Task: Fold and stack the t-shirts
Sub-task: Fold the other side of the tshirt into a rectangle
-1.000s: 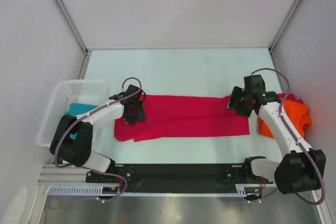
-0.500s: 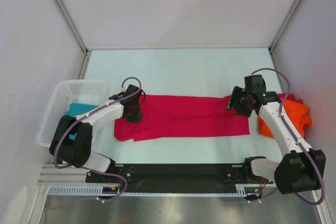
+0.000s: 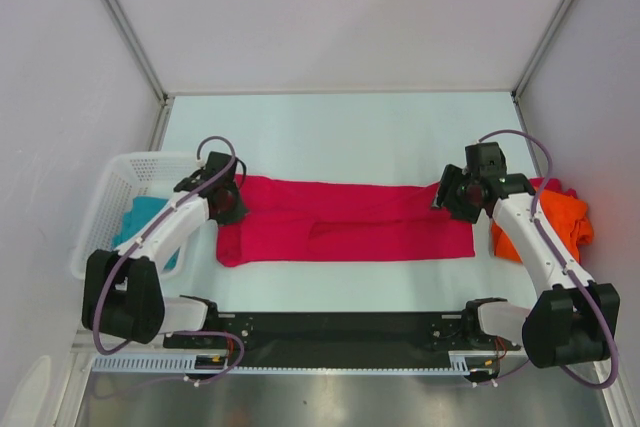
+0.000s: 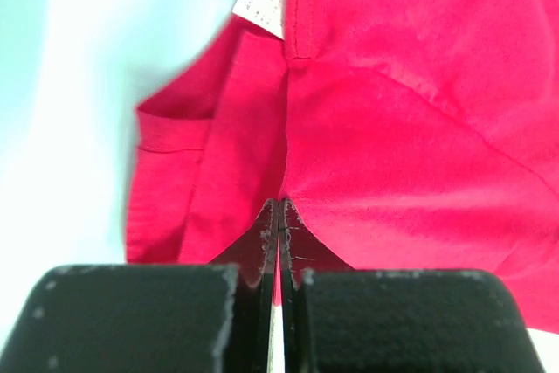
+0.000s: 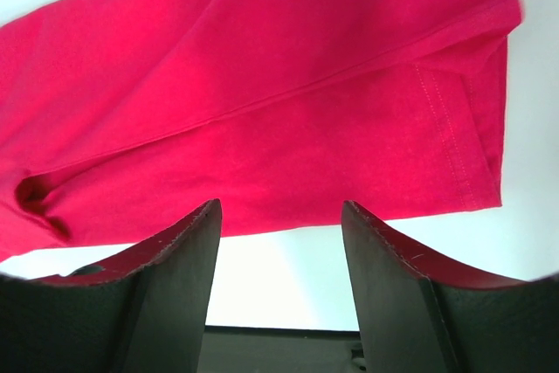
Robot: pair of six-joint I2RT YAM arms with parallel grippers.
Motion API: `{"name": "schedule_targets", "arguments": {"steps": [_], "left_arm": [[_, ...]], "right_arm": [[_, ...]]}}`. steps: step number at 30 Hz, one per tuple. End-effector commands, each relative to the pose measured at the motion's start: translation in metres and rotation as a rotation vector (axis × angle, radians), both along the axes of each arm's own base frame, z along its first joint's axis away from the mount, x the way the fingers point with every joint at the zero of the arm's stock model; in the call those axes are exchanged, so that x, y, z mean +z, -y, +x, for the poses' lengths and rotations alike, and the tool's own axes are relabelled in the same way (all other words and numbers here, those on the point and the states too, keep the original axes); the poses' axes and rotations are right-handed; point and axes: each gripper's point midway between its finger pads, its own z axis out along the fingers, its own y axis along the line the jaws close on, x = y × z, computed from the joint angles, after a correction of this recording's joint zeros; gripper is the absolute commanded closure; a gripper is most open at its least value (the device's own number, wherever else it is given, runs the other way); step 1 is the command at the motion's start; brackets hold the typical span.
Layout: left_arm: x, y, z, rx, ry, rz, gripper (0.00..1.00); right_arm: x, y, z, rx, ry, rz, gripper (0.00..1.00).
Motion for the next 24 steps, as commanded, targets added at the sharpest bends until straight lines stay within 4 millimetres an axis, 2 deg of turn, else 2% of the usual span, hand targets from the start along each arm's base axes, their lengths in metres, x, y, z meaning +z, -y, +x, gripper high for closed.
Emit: {"name": "schedule_targets", "arguments": {"steps": [1,9,13,15,18,19,21,22,24], "left_arm": [[0.016,-0.019,0.004,0.014,0.040,0.020,1.00],[0.009,-0.023,0.002,0.020,0.023,0.003,1.00],[0.004,-0.019,0.004,0.011,0.012,-0.017,0.99],[0.002,-0.017,0.004,0.002,0.004,-0.023,0.96],[0.001,-0.014,0.004,-0.016,-0.005,-0.036,0.72],[0.002,-0.014,0.004,-0.016,-0.004,-0.041,0.55],[0.006,-0.013,0.005,-0.023,0.010,-0.046,0.45],[0.008,-0.014,0.006,-0.020,0.013,-0.047,0.35],[0.016,-0.017,0.008,-0.018,0.026,-0.040,0.32]], "right_arm": [[0.000,0.006,0.007,-0.016,0.015,-0.024,0.36],[-0.018,0.020,0.003,-0.065,-0.048,-0.066,0.35],[-0.020,0.022,0.002,-0.070,-0.051,-0.073,0.35],[-0.020,0.022,0.002,-0.070,-0.052,-0.074,0.35],[-0.022,0.029,0.002,-0.087,-0.057,-0.106,0.35],[-0.024,0.029,0.002,-0.089,-0.061,-0.109,0.35],[-0.025,0.030,0.001,-0.087,-0.065,-0.114,0.35],[-0.025,0.030,0.001,-0.086,-0.065,-0.113,0.35],[-0.025,0.029,0.002,-0.086,-0.063,-0.109,0.35]]}}
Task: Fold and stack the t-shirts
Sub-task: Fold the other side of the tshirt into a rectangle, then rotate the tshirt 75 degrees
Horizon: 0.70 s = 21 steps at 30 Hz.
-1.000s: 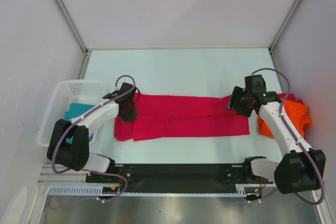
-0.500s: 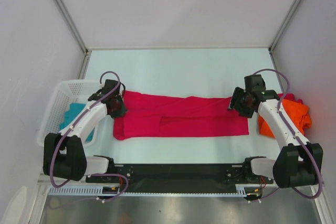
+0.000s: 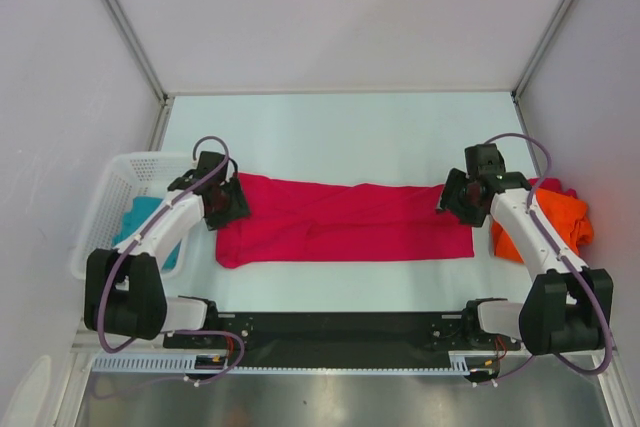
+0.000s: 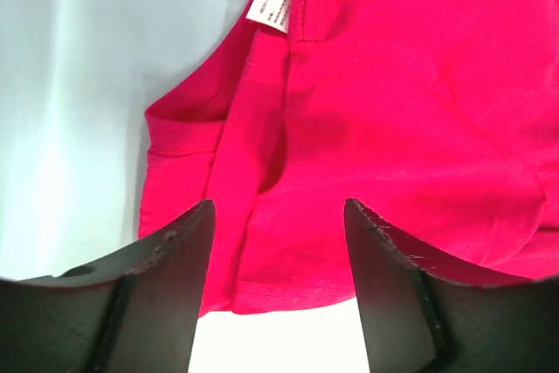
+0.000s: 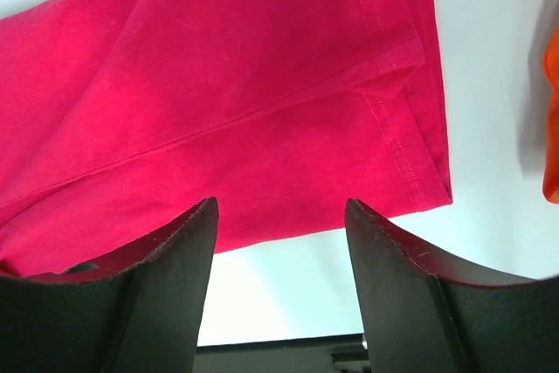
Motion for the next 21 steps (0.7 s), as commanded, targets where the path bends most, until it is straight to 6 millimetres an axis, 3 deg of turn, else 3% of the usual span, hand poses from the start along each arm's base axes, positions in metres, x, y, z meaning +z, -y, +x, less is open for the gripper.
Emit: {"name": "schedule_targets", "arguments": {"steps": [1,6,9,10,11,14,17,21], "left_arm": [[0.019,-0.005,0.009,-0.002,0.052,-0.004,0.28],[0.049,-0.014,0.010,0.031,0.119,0.007,0.27],[0.059,-0.005,0.004,0.022,0.155,-0.049,0.23],[0.059,0.000,0.006,0.015,0.175,-0.079,0.22],[0.050,0.019,-0.004,-0.035,0.148,-0.178,0.16],[0.031,0.031,-0.012,-0.040,0.112,-0.247,0.10],[0.020,0.023,-0.019,-0.007,0.084,-0.214,0.07],[0.013,0.004,-0.025,0.073,0.069,-0.121,0.02]], "right_arm": [[0.000,0.004,0.004,-0.009,0.013,-0.018,0.35],[0.021,-0.018,0.024,0.037,0.093,0.054,0.34],[0.028,-0.050,0.038,0.101,0.114,0.123,0.33],[0.026,-0.074,0.036,0.168,0.094,0.187,0.33],[0.027,-0.087,0.036,0.198,0.094,0.231,0.33],[0.027,-0.130,0.035,0.280,0.104,0.326,0.34],[0.025,-0.147,0.027,0.333,0.098,0.306,0.34],[0.027,-0.149,0.019,0.352,0.095,0.292,0.34]]}}
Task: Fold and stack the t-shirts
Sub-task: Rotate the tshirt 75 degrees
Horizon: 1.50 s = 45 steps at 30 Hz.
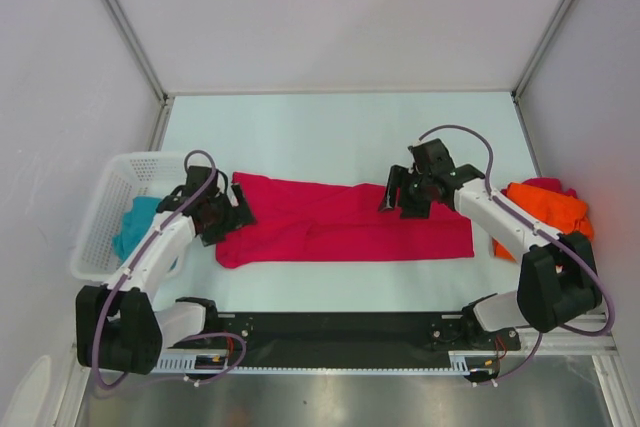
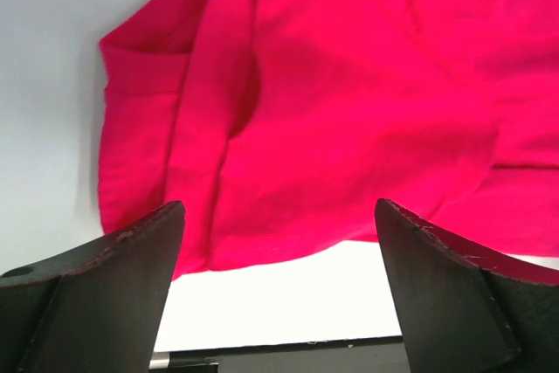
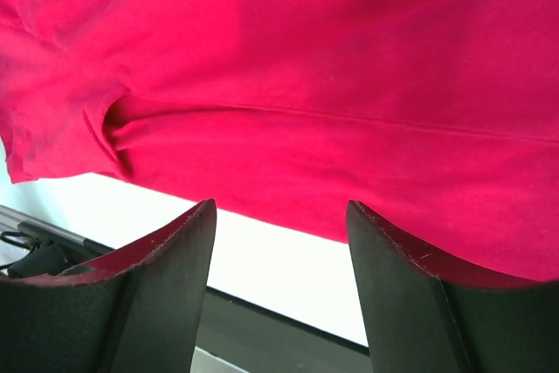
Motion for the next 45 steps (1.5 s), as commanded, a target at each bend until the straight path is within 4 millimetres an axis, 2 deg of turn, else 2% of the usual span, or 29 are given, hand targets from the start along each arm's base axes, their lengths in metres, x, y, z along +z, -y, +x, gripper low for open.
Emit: {"name": "schedule_targets", "arguments": {"steps": [1,4,7,9,10,12,13,14,18,21,25,27,30,33,34,38,41,44,45], "left_arm": [[0.000,-0.016,-0.001,0.093,0.010,0.057,0.02],[-0.004,-0.027,-0.007,0.138,0.005,0.107,0.02],[-0.009,-0.028,-0.009,0.161,-0.011,0.106,0.02],[-0.012,-0.022,-0.005,0.183,-0.014,0.069,0.02],[-0.020,-0.011,-0.010,0.166,-0.041,0.010,0.02],[-0.028,-0.001,-0.006,0.190,-0.039,-0.050,0.02],[-0.038,0.000,-0.012,0.196,-0.066,-0.051,0.02],[-0.042,0.004,-0.014,0.200,-0.075,-0.049,0.01],[-0.057,0.004,-0.018,0.208,-0.106,-0.019,0.01],[-0.067,-0.001,-0.020,0.221,-0.128,0.041,0.01],[-0.078,-0.005,-0.021,0.225,-0.152,0.097,0.02],[-0.084,-0.001,-0.018,0.213,-0.164,0.092,0.05],[-0.088,0.010,-0.009,0.183,-0.161,0.057,0.21],[-0.092,0.016,-0.003,0.177,-0.166,0.036,0.78],[-0.092,0.016,-0.001,0.180,-0.168,0.040,0.89],[-0.091,0.012,0.008,0.166,-0.161,0.079,0.92],[-0.086,0.009,0.019,0.154,-0.138,0.106,1.00],[-0.074,0.006,0.041,0.148,-0.107,0.137,1.00],[-0.067,0.008,0.057,0.149,-0.088,0.135,1.00]], "right_arm": [[0.023,-0.012,0.006,0.015,0.060,0.051,0.34],[0.029,-0.013,0.000,0.033,0.071,0.060,0.34],[0.037,-0.012,-0.004,0.052,0.081,0.065,0.34],[0.043,-0.013,-0.006,0.065,0.090,0.070,0.34],[0.045,-0.012,-0.008,0.070,0.088,0.068,0.33],[0.055,-0.012,-0.005,0.083,0.110,0.063,0.33],[0.057,-0.011,-0.006,0.087,0.107,0.057,0.33],[0.066,-0.012,-0.002,0.095,0.131,0.056,0.33],[0.076,-0.011,0.004,0.110,0.150,0.050,0.33],[0.078,-0.014,0.010,0.114,0.150,0.066,0.33],[0.072,-0.019,0.021,0.125,0.140,0.074,0.33],[0.064,-0.019,0.026,0.125,0.117,0.074,0.33],[0.056,-0.019,0.035,0.122,0.095,0.077,0.33],[0.050,-0.018,0.041,0.119,0.082,0.079,0.33],[0.050,-0.019,0.043,0.120,0.083,0.080,0.33],[0.048,-0.017,0.046,0.118,0.078,0.078,0.33],[0.048,-0.016,0.046,0.113,0.078,0.077,0.33],[0.049,-0.014,0.045,0.108,0.082,0.070,0.33],[0.050,-0.012,0.045,0.103,0.080,0.067,0.33]]}}
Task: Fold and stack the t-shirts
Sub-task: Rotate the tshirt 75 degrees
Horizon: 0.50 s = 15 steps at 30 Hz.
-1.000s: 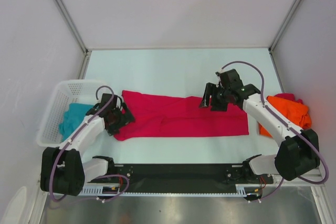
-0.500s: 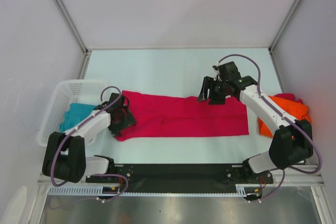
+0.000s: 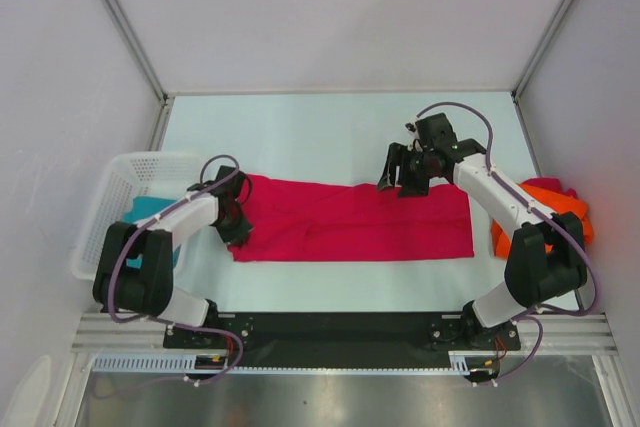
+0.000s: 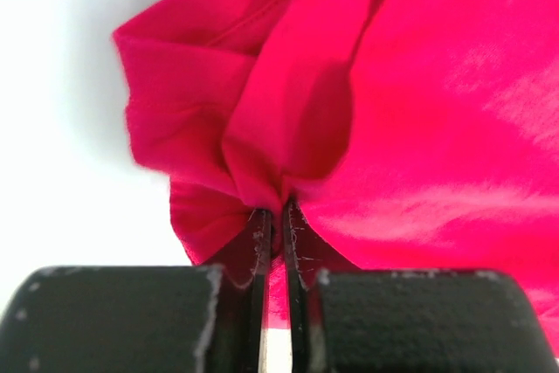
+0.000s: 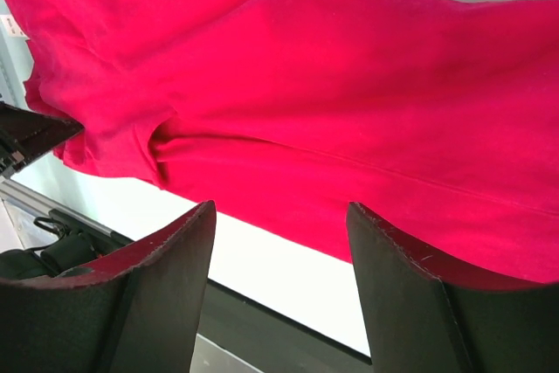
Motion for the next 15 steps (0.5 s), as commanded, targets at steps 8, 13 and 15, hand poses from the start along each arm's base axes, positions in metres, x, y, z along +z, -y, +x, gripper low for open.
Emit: {"name": "schedule_targets", "arguments": {"steps": [8,13,15], "left_arm": [[0.035,-0.011,0.148,-0.012,0.214,0.035,1.00],[0.040,-0.031,0.185,-0.003,0.213,0.054,1.00],[0.042,-0.038,0.202,-0.001,0.218,0.060,1.00]], "right_arm": [[0.026,0.011,0.014,-0.023,0.074,0.002,0.33],[0.021,0.012,0.018,-0.031,0.063,-0.003,0.33],[0.018,0.012,0.020,-0.034,0.054,-0.006,0.33]]}}
